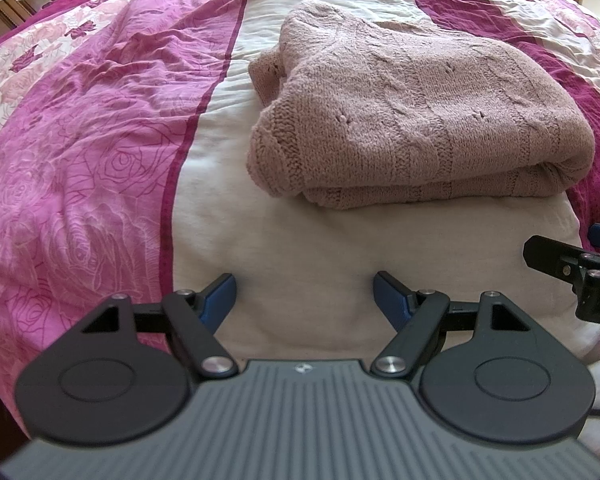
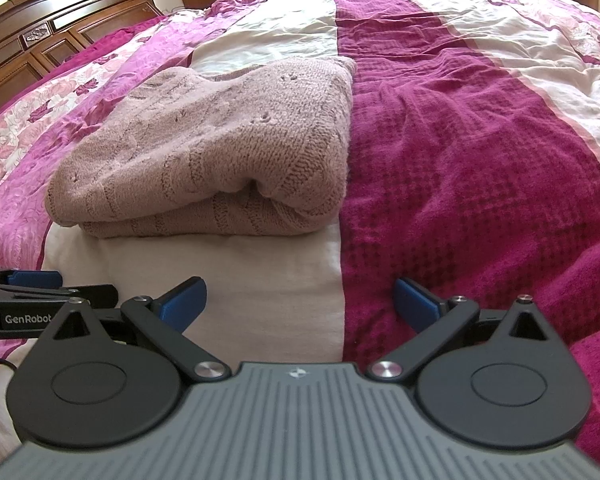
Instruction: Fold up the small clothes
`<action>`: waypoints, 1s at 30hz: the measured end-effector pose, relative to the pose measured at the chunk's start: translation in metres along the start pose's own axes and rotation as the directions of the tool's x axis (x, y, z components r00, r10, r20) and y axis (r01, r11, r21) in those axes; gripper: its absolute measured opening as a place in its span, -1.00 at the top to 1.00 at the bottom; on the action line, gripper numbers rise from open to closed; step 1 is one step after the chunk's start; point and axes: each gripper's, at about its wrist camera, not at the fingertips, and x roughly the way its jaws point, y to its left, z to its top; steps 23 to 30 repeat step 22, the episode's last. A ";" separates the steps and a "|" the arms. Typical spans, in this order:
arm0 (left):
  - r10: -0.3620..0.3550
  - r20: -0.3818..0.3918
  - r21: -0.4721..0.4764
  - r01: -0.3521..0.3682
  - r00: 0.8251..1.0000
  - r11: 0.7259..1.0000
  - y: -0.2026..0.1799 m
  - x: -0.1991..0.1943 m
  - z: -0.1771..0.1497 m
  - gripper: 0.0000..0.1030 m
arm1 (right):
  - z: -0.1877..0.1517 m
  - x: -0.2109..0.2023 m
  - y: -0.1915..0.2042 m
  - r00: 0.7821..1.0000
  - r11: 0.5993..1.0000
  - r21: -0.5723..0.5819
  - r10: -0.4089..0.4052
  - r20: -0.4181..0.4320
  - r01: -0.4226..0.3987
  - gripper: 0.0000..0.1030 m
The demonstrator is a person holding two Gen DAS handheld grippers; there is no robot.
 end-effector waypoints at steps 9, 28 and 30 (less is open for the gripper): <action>0.000 0.001 0.002 0.000 1.000 1.000 -0.001 0.000 0.000 -0.50 | 0.000 0.000 -0.001 1.000 1.000 0.002 0.000 0.001 0.000 -1.00; -0.002 0.001 -0.001 0.002 1.000 1.000 0.001 0.002 0.000 -0.50 | 0.000 0.001 0.000 1.000 1.000 0.003 0.000 0.001 0.000 -1.00; -0.002 0.001 -0.001 0.002 1.000 1.000 0.001 0.002 0.000 -0.50 | 0.000 0.001 0.000 1.000 1.000 0.003 0.000 0.001 0.000 -1.00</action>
